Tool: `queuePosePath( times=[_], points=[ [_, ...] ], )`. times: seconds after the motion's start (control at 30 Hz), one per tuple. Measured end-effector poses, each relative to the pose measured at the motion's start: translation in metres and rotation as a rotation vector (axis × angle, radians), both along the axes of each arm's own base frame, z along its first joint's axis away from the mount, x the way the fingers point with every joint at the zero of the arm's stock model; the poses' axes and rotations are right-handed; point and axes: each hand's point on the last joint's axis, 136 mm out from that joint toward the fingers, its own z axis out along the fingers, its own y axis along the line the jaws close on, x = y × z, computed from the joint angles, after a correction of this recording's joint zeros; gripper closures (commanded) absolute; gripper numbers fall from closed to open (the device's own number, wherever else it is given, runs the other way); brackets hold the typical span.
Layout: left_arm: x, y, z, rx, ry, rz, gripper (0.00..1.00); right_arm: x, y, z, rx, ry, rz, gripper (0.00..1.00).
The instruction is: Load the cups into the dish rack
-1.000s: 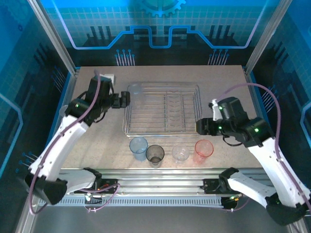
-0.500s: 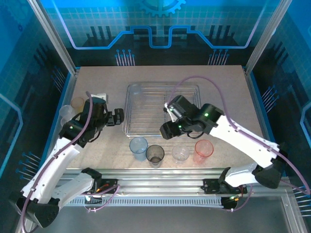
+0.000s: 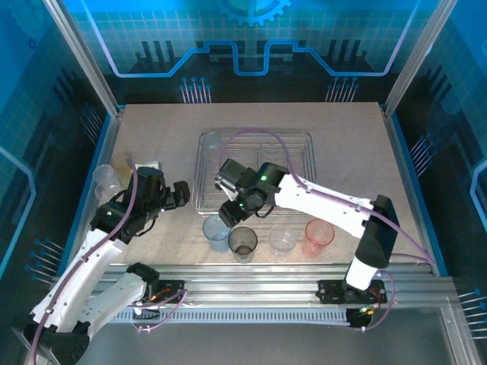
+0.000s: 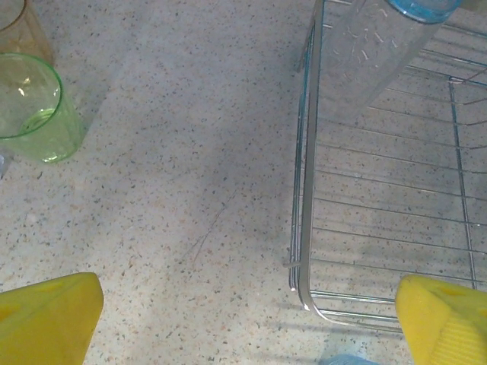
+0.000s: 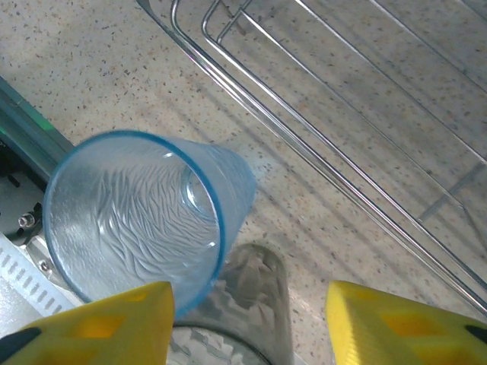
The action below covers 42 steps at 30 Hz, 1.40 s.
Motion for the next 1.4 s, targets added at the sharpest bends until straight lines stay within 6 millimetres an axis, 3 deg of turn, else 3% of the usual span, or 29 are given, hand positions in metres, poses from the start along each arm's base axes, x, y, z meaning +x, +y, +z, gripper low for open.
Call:
queuePosePath(
  times=[0.23, 0.73, 0.8, 0.9, 1.23, 1.4],
  points=[
    [-0.003, 0.001, -0.003, 0.002, 0.013, 0.003, 0.01, -0.001, 0.023, -0.013, -0.036, 0.011, 0.058, 0.53],
    [-0.011, 0.004, -0.013, -0.004, 0.038, 0.019, 0.01, -0.002, 0.018, -0.038, -0.15, 0.026, 0.082, 0.75],
    [-0.011, 0.004, -0.013, -0.003, 0.04, 0.019, 0.01, 0.0, 0.019, -0.037, -0.152, 0.019, 0.081, 0.8],
    [-0.012, 0.005, -0.013, -0.004, 0.039, 0.02, 0.01, 0.002, 0.02, -0.034, -0.155, 0.009, 0.087, 1.0],
    [-0.016, 0.006, -0.014, -0.022, 0.028, 0.036, 0.01, 0.002, 0.022, -0.027, -0.144, 0.005, 0.096, 1.0],
    [-0.016, 0.006, -0.008, -0.037, 0.002, 0.039, 0.01, 0.002, 0.026, -0.005, -0.061, -0.026, 0.11, 1.0]
  ],
)
